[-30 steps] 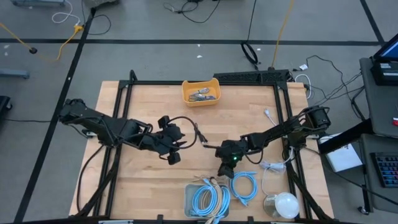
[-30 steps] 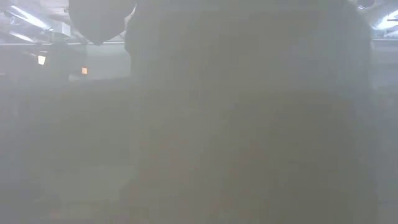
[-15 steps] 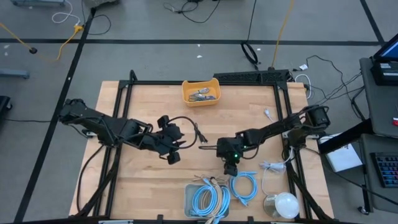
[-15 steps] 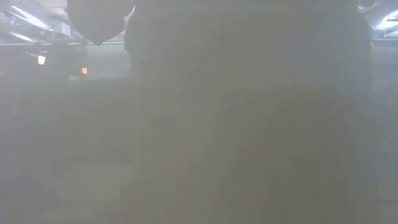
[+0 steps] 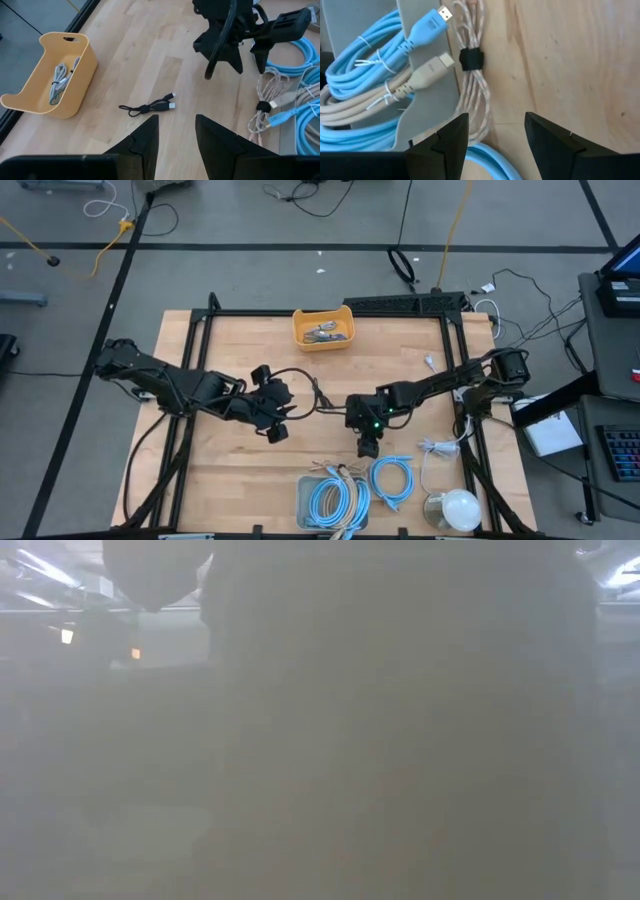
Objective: Sort cables into bins
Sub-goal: Put the brown patterned charger cable into the yellow bin
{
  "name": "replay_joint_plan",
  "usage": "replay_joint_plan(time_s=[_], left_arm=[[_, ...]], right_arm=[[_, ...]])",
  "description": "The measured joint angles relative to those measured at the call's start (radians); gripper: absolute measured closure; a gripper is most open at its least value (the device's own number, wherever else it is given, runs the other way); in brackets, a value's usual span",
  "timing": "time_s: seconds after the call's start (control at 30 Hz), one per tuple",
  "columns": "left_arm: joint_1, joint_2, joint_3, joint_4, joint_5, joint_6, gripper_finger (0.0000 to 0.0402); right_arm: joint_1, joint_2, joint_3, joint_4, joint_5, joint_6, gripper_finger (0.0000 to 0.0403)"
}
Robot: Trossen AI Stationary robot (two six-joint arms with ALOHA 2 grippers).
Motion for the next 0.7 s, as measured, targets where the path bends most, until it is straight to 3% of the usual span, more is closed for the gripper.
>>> replay_joint_plan(time_s=[0.7], left_arm=[[-0.017,0.000,0.000,-0.002,-0.001,-0.039,0.0270]], right_arm=[[0.020,0.000,0.000,-0.005,0.010,0.041,0.0218]])
